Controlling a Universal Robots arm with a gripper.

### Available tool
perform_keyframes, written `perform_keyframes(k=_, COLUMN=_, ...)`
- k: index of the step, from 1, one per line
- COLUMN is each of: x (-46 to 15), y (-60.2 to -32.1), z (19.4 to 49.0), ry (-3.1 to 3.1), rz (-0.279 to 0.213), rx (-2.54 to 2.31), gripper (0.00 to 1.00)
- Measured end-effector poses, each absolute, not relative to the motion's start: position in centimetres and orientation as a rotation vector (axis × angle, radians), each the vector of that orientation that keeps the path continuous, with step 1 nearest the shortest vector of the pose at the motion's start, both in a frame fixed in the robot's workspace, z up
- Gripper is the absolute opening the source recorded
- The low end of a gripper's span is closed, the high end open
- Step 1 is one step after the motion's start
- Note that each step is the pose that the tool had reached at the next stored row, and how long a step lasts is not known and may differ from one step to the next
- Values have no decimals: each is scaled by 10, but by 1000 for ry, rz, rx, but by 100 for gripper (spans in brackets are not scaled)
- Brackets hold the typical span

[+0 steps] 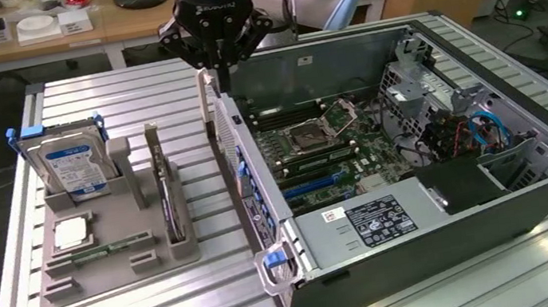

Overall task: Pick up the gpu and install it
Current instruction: 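Reach for the gpu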

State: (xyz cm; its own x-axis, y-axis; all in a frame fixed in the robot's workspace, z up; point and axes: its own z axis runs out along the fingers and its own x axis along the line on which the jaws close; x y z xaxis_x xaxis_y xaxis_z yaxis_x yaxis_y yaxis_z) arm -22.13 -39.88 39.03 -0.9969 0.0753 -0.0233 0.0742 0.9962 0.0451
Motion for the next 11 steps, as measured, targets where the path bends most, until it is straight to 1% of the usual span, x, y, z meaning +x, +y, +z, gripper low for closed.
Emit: perform_keyframes(k=11, x=-247, y=-399, z=390, ry=3114, rz=69, rx=116, gripper=11)
